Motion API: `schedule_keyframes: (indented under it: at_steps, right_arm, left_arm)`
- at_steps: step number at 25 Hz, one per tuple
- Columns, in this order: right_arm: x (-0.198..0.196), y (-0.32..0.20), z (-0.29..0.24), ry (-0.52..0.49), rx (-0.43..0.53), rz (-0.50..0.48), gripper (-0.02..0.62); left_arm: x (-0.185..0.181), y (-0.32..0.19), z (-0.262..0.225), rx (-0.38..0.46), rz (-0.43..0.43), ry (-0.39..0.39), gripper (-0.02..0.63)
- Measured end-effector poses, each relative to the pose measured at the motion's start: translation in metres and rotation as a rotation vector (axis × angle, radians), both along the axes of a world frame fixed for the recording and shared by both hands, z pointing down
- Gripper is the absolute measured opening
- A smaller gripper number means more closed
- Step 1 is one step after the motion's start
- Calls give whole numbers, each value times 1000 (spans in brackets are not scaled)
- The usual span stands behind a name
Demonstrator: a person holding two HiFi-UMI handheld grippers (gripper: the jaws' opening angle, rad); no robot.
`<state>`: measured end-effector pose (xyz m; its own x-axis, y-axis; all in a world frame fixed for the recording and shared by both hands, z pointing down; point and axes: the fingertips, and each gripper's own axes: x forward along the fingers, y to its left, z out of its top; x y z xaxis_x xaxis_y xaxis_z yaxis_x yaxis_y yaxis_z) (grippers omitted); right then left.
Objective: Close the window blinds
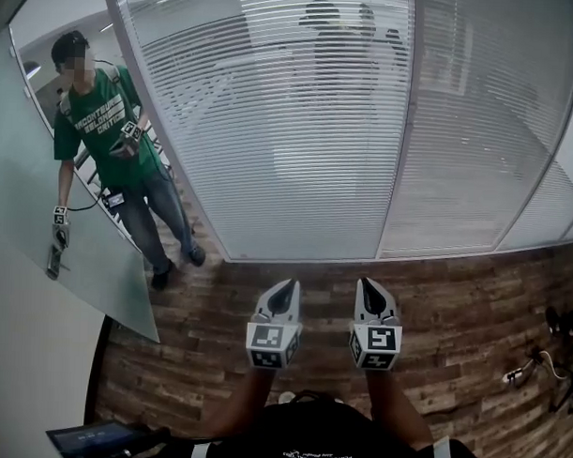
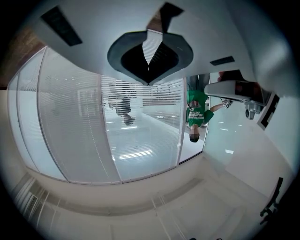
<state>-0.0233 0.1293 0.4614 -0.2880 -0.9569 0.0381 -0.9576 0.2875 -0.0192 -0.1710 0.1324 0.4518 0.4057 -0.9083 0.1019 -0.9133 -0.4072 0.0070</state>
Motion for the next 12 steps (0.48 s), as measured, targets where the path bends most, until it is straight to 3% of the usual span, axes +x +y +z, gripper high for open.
schedule_keyframes:
  at_steps: [12]
  right_arm:
    - [31, 0, 8, 4, 5, -19, 3]
  left_arm:
    - [31, 1, 20, -12, -22, -15, -5]
